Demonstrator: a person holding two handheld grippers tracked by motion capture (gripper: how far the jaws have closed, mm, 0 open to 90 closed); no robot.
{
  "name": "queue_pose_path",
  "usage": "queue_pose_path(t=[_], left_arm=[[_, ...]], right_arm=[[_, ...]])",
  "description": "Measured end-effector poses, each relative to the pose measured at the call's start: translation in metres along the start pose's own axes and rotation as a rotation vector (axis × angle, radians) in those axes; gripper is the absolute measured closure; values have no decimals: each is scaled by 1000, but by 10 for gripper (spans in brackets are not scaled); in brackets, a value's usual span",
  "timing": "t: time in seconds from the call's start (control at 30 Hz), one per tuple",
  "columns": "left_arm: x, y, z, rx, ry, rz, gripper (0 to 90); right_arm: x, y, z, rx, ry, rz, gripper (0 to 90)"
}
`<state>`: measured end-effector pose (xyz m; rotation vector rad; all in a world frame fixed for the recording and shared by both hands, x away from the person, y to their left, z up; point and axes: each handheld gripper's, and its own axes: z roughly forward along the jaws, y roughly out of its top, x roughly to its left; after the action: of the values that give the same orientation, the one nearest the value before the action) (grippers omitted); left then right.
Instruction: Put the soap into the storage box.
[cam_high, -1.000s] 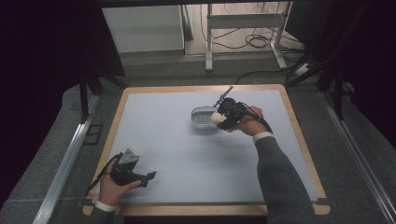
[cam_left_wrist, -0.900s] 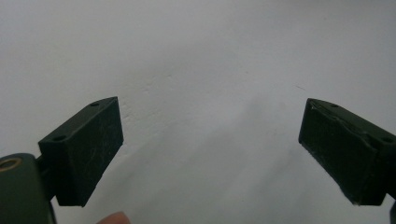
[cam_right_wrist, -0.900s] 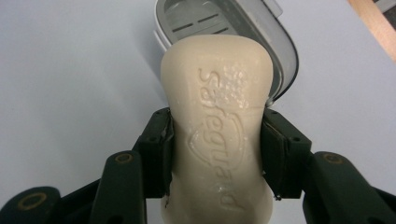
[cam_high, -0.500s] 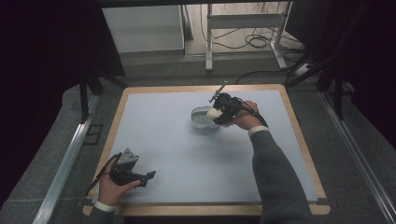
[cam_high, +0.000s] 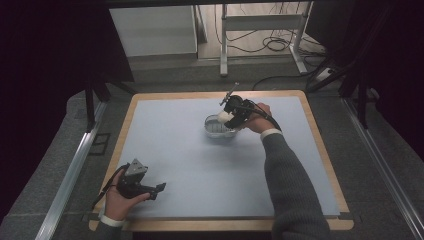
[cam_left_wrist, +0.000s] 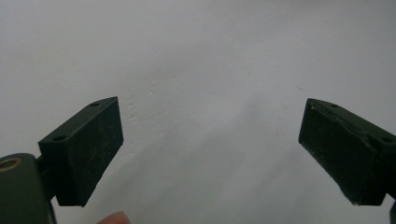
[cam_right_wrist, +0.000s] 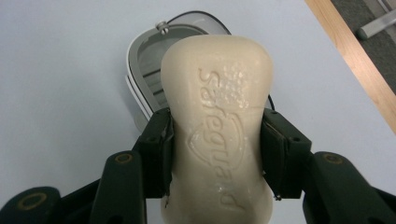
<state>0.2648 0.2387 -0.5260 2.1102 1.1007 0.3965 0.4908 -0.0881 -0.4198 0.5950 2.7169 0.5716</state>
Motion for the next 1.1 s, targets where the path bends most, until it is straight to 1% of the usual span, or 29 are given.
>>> queue_pose_path(t=[0.07,0.1,0.23,0.3,0.33,0.37,0.4,0.43,0.67,0.77,0.8,0.83,0.87,0.9,0.93,0.97,1.1], left_arm=[[0,0,1,4,-1,3,69],[-1,0,2,6,-1,4,69],[-1,0,1,4,-3,2,69],[0,0,1,3,-1,2,69],[0,0,0,3,-1,2,69],[0,0,0,2,0,2,69],[0,0,0,3,0,2,69],[0,0,0,3,-1,3,69],[0,0,0,2,-1,3,69],[0,0,1,6,-4,4,68],[-1,0,1,6,-5,3,68],[-1,0,1,5,-6,3,69],[-1,0,1,5,-6,3,69],[-1,0,1,5,-6,3,69],[-1,0,1,5,-6,3,69],[-1,0,1,4,-6,2,69],[-1,0,2,7,-6,8,69]], right_arm=[[0,2,4,-2,1,-6,490],[0,4,8,11,2,-16,490],[0,8,14,8,11,-25,490],[1,11,18,7,4,-37,490],[1,13,19,8,2,-36,489],[3,16,24,18,1,-51,489],[3,16,24,18,1,-51,489],[5,18,28,23,0,-70,489],[7,19,38,47,-6,-100,486],[8,19,41,56,-19,-103,482],[9,19,41,56,-23,-101,474],[9,19,41,42,-26,-86,463],[9,19,41,42,-26,-86,463],[8,19,39,31,-23,-74,457],[8,19,39,31,-23,-74,457],[8,18,38,24,-33,-64,451],[6,15,30,-23,-35,-11,408]])
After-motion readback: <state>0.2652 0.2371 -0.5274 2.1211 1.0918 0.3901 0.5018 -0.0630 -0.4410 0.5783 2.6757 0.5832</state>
